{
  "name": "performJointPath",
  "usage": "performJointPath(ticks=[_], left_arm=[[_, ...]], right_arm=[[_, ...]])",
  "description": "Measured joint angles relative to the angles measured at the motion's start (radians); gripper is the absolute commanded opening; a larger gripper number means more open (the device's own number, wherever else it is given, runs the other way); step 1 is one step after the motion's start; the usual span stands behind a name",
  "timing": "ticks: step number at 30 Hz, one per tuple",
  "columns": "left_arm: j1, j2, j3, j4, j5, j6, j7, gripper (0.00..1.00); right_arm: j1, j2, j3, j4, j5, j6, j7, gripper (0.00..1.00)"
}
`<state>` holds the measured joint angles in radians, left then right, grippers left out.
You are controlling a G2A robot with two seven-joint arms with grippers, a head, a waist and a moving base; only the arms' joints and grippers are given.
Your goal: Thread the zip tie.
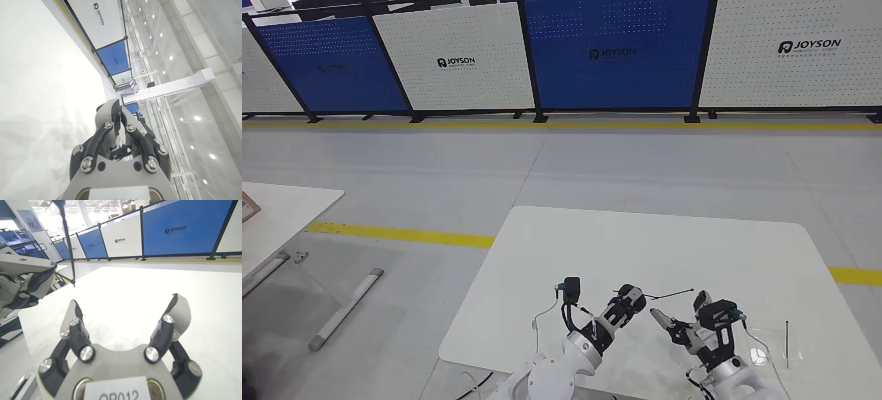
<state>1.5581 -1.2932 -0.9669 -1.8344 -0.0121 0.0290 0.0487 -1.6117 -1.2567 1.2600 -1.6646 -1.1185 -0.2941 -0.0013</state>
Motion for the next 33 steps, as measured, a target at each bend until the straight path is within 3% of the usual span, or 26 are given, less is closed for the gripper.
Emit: performJointPath(ticks=[8,33], left_arm=[[0.0,0.0,0.0,0.0,0.0,0.0,0.0,0.0],[0.0,0.0,0.0,0.0,0.0,0.0,0.0,0.0]], right_arm=[[0.041,-0.004,-0.028,0.035,0.032,0.004,0.061,1.0],[0.055,-0.007,-0.05,0.05,0.047,0.011,0.093,1.0]])
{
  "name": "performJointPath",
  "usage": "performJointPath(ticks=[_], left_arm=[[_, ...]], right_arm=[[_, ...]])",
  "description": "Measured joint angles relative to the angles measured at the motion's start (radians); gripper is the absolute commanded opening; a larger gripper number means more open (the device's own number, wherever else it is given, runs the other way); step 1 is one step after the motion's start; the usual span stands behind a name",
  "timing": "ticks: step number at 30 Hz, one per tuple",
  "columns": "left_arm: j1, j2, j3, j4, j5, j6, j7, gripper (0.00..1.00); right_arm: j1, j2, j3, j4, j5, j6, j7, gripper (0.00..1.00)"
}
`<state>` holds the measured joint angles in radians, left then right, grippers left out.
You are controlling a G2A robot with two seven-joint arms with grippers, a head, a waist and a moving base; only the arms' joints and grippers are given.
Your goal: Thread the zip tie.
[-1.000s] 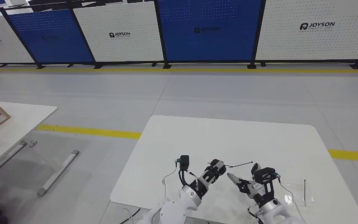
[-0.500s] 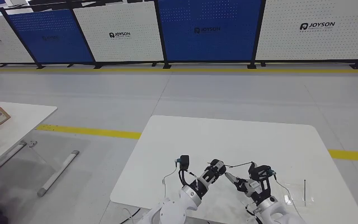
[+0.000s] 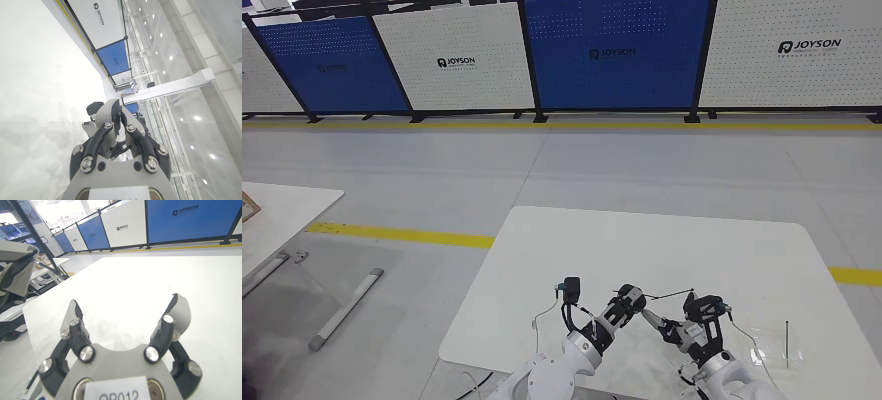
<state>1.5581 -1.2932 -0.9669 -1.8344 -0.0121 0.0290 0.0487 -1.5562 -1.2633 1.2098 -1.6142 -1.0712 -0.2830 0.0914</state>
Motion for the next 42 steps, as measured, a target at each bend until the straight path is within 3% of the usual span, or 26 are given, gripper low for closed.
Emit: performJointPath(ticks=[3,9,13,14,15,16,20,26,33,37,42], left_arm=[[0.0,0.0,0.0,0.0,0.0,0.0,0.0,0.0],[0.0,0.0,0.0,0.0,0.0,0.0,0.0,0.0],[0.0,0.0,0.0,0.0,0.0,0.0,0.0,0.0],[0.0,0.0,0.0,0.0,0.0,0.0,0.0,0.0],[0.0,0.0,0.0,0.0,0.0,0.0,0.0,0.0],[0.0,0.0,0.0,0.0,0.0,0.0,0.0,0.0],[0.0,0.0,0.0,0.0,0.0,0.0,0.0,0.0],[0.0,0.0,0.0,0.0,0.0,0.0,0.0,0.0],[-0.013,-0.004,0.001,0.015,-0.027,0.015,0.009,0.0],[-0.027,-0.01,0.007,0.027,-0.056,0.025,0.015,0.0],[-0.031,-0.011,0.009,0.031,-0.069,0.026,0.013,0.0]], right_arm=[[0.011,-0.003,-0.013,0.005,-0.011,0.027,0.011,1.0],[0.01,-0.003,-0.014,0.004,-0.011,0.028,0.007,1.0],[0.001,-0.004,-0.016,0.006,0.008,0.019,-0.053,1.0],[0.0,-0.004,-0.016,0.01,0.011,0.013,-0.067,0.95],[0.0,-0.004,-0.017,0.015,0.014,0.007,-0.077,0.81],[0.001,-0.004,-0.018,0.022,0.018,0.0,-0.083,0.5],[0.014,-0.006,-0.026,0.051,0.042,-0.023,-0.086,0.4],[0.029,-0.008,-0.04,0.075,0.046,-0.042,-0.116,0.36],[0.026,-0.006,-0.054,0.069,0.023,-0.057,-0.15,0.38],[0.024,0.0,-0.066,0.062,0.025,-0.057,-0.167,0.41],[0.026,0.011,-0.081,0.049,0.061,-0.057,-0.172,0.38]])
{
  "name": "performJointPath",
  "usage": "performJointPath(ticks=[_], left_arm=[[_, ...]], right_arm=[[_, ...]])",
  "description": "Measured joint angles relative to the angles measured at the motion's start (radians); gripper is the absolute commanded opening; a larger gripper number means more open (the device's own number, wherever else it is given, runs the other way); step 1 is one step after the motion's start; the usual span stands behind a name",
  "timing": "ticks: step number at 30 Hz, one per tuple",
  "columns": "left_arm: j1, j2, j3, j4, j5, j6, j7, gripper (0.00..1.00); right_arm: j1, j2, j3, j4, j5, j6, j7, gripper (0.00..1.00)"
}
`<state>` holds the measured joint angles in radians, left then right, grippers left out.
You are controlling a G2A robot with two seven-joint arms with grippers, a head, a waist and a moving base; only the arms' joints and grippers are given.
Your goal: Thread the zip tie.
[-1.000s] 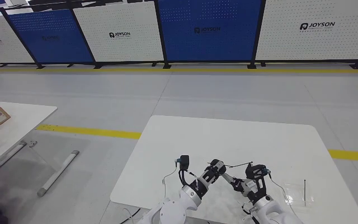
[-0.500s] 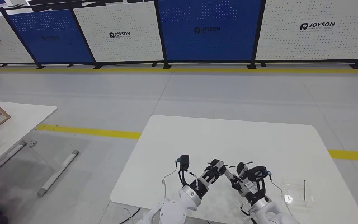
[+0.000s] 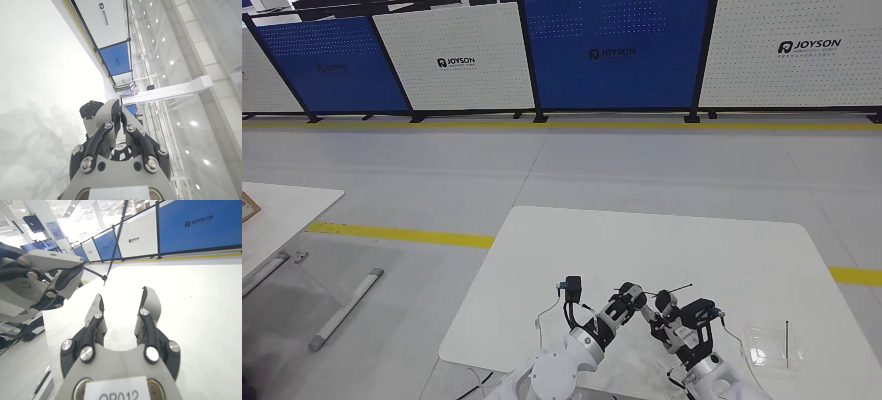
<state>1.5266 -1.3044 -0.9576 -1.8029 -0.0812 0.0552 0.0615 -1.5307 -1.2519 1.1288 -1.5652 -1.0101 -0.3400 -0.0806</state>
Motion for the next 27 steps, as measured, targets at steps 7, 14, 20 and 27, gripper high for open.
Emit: performJointPath(ticks=[7,14,20,27], left_arm=[[0.0,0.0,0.0,0.0,0.001,0.0,0.0,0.0],[0.0,0.0,0.0,0.0,0.001,0.0,0.0,0.0],[0.0,0.0,0.0,0.0,0.001,0.0,0.0,0.0],[0.0,0.0,0.0,0.0,0.001,0.0,0.0,0.0]], right_arm=[[0.008,0.024,-0.016,-0.013,0.047,0.0,-0.017,0.38],[0.012,0.043,-0.032,-0.021,0.062,0.0,-0.044,0.29],[0.014,0.056,-0.04,-0.02,0.093,0.0,-0.066,0.25],[0.026,0.072,-0.066,-0.024,0.118,0.0,-0.07,0.21]])
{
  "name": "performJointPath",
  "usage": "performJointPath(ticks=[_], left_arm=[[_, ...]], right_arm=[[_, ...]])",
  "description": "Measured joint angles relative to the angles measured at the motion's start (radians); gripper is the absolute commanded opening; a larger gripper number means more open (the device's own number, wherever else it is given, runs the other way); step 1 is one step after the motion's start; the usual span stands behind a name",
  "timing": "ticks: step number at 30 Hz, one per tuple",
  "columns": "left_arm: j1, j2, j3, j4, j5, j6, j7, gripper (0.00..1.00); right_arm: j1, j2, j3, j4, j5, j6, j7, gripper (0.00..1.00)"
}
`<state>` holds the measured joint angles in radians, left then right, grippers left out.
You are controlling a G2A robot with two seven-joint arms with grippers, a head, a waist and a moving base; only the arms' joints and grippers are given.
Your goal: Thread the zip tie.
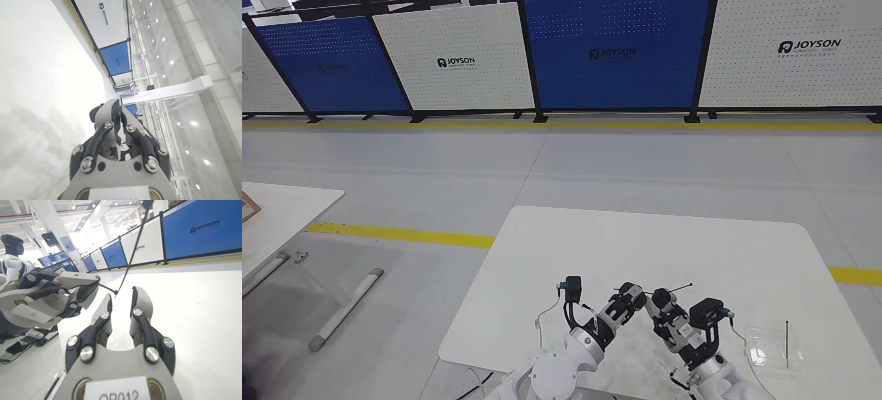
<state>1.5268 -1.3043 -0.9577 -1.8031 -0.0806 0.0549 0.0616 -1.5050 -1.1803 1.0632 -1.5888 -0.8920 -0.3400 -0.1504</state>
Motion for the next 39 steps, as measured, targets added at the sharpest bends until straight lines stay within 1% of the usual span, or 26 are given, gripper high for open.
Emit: performJointPath(ticks=[1,5,7,8,16,23,32,39], left_arm=[[0.0,0.0,0.0,0.0,0.0,0.0,0.0,0.0],[0.0,0.0,0.0,0.0,0.0,0.0,0.0,0.0],[0.0,0.0,0.0,0.0,0.0,0.0,0.0,0.0],[0.0,0.0,0.0,0.0,0.0,0.0,0.0,0.0],[0.0,0.0,0.0,0.0,0.0,0.0,0.0,0.0],[0.0,0.0,0.0,0.0,0.0,0.0,0.0,0.0],[0.0,0.0,0.0,0.0,0.0,0.0,0.0,0.0],[0.0,0.0,0.0,0.0,0.0,0.0,0.0,0.0]], right_arm=[[0.002,0.003,-0.003,0.0,0.006,0.0,-0.002,0.18],[0.007,0.014,-0.01,-0.001,0.023,0.0,-0.01,0.16],[0.01,0.019,-0.014,-0.001,0.03,0.0,-0.014,0.09],[0.011,0.021,-0.015,-0.001,0.033,0.0,-0.015,0.0],[0.023,0.037,-0.031,0.007,0.054,0.0,-0.027,0.0],[0.032,0.046,-0.045,0.014,0.045,0.0,-0.026,0.0],[0.044,0.048,-0.056,0.03,0.037,0.0,-0.024,0.0],[0.048,0.044,-0.057,0.041,0.012,0.006,-0.017,0.0]])
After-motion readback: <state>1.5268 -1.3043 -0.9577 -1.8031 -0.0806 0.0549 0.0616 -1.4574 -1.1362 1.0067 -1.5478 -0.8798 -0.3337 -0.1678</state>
